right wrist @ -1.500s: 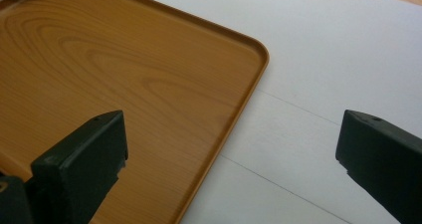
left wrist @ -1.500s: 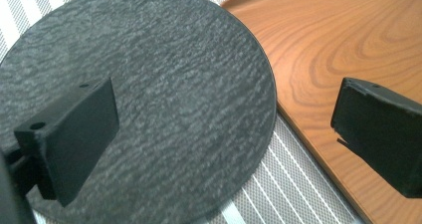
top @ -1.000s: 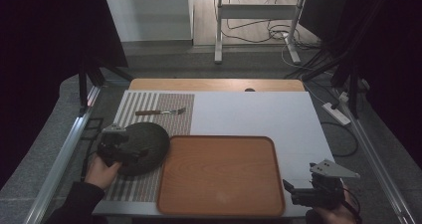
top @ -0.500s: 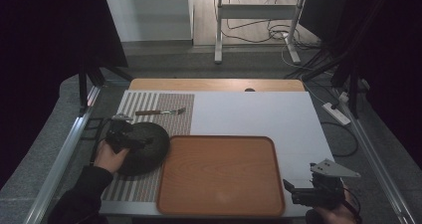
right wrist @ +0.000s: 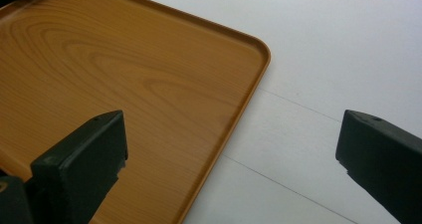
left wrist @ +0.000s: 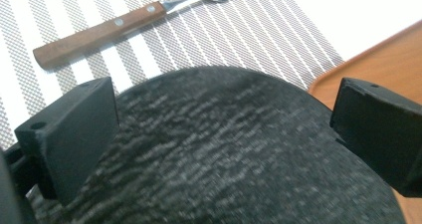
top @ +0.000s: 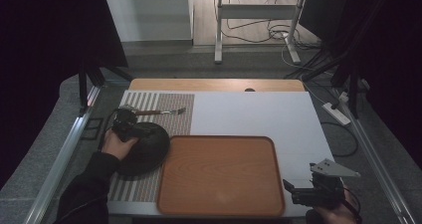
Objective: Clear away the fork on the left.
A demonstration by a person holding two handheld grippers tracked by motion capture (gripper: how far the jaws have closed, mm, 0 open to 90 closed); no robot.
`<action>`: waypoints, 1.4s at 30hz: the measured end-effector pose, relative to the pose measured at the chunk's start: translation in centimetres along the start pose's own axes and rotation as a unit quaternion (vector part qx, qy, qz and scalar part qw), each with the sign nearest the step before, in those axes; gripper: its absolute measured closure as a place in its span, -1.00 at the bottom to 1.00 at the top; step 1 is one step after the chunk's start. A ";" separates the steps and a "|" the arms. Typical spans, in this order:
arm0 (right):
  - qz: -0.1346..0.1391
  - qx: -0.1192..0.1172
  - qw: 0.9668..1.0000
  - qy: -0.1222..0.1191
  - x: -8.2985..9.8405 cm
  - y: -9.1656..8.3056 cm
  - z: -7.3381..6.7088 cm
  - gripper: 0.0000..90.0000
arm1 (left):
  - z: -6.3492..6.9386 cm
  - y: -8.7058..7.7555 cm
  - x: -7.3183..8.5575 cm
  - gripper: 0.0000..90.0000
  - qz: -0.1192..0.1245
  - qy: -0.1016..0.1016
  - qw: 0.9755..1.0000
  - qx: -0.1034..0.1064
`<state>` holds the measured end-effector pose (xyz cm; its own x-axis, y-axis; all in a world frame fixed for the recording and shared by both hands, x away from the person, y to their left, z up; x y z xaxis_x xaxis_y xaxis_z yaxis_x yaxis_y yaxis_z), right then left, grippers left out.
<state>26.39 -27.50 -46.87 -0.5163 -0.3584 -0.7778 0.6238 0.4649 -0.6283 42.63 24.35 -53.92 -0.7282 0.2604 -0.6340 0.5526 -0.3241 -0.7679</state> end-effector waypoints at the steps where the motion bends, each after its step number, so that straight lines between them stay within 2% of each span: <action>1: 0.000 0.000 1.000 0.000 0.0 0.0 0.0 -0.99 | -0.1 0.2 -0.1 -1.00 -0.001 0.001 1.000 -0.001; 17: -0.001 -0.002 1.000 0.001 0.0 0.0 0.0 -0.99 | -1.1 3.4 -2.3 -1.00 -0.019 0.009 1.000 -0.008; 22: -0.001 -0.002 1.000 0.001 0.0 0.0 0.0 -0.99 | -1.1 4.4 -2.8 -0.98 -0.029 0.018 0.999 -0.013; 25: -0.001 -0.001 1.000 0.001 0.0 0.0 0.0 -0.99 | -1.2 4.8 -3.0 -0.89 -0.035 0.026 0.999 -0.016; 28: -0.001 -0.001 1.000 0.001 0.0 0.0 0.0 -0.99 | -1.5 4.9 -3.2 -0.69 -0.038 0.034 0.998 -0.022; 31: -0.001 0.000 1.000 0.000 0.0 0.0 0.0 -0.99 | -1.9 5.0 -3.2 -0.31 -0.041 0.034 0.998 -0.023; 34: 0.000 0.000 1.000 0.000 0.0 0.0 0.0 -0.99 | -2.4 5.1 -3.5 0.10 -0.043 0.028 0.998 -0.024; 36: 0.000 0.000 1.000 0.001 0.0 0.0 0.0 -0.99 | -2.8 5.3 -3.6 0.47 -0.047 0.027 0.998 -0.020; 39: 0.000 0.000 1.000 0.000 0.0 0.0 0.0 -0.99 | -3.4 5.6 -3.9 0.94 -0.046 0.027 0.998 -0.026; 42: 0.000 0.000 1.000 0.000 0.0 0.0 0.0 -0.99 | -4.1 6.1 -4.1 0.97 -0.047 0.016 0.998 -0.034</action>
<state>26.41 -27.53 -46.88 -0.5165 -0.3589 -0.7774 0.6234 0.4649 -0.6287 50.66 25.05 -56.32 -0.7655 0.3150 -0.5610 0.5101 -0.2343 -0.8276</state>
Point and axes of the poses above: each handheld gripper's, and its own axes: y roughly forward along the jaws, x roughly out of its underside, z roughly to its right, the point moved 6 cm from there along y, roughly forward along the jaws, and after that the axes turned 6 degrees about -x, right-handed, at the moved point
